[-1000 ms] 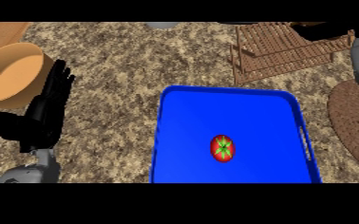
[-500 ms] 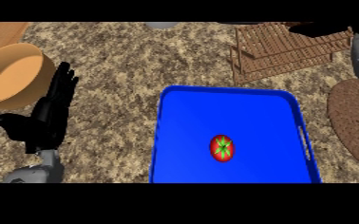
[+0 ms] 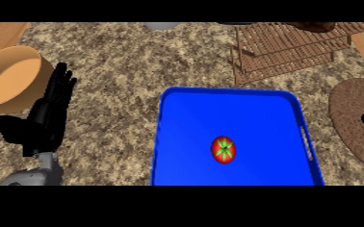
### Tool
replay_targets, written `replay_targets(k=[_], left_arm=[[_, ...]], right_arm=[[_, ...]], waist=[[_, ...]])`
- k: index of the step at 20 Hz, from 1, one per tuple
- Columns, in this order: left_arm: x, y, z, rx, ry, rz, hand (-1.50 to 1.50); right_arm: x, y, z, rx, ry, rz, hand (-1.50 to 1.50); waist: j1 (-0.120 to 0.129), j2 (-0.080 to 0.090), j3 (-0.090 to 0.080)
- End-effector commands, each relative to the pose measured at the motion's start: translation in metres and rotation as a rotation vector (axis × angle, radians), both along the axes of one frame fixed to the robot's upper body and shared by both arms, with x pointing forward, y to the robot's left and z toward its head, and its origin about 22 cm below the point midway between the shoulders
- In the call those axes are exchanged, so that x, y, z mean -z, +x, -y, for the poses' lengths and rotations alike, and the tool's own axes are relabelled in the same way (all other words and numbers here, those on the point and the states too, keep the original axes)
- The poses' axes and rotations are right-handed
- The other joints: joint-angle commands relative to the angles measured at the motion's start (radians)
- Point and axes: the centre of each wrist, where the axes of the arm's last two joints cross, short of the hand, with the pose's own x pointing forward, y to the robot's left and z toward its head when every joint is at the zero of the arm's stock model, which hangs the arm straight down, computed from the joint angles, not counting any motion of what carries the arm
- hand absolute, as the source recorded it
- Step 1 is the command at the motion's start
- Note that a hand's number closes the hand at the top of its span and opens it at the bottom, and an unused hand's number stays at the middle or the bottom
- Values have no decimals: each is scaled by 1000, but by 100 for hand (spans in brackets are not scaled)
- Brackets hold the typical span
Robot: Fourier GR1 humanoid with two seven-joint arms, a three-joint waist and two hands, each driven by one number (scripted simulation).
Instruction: Pick the sweet potato from the tray and place it in the tiered shelf
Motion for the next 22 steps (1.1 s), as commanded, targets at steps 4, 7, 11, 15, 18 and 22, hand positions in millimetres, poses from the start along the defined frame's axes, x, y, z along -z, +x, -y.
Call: replay_targets(k=[4,7,11,15,18,22], left_arm=[[3,-9,-10,-8,0,-18,0],[3,-3,-4,-20,-1,-8,0],[2,-11,2,-1,1,-11,0],[8,-12,2,15,6,1,0],[-2,-1,-4,7,-6,1,0],[3,-5,-3,24,11,6,0]], right_arm=[[-20,-38,72,151,97,-40,-150],[-35,-67,114,201,122,-40,-150],[-19,-96,149,184,125,-55,-150],[-25,-136,187,138,121,-48,-150],[-43,-149,198,138,128,-35,-150],[-18,-167,213,125,144,-17,-150]], waist=[[-6,-2,0],[-10,0,0],[-1,2,1],[-1,3,2],[8,6,2],[13,8,3]])
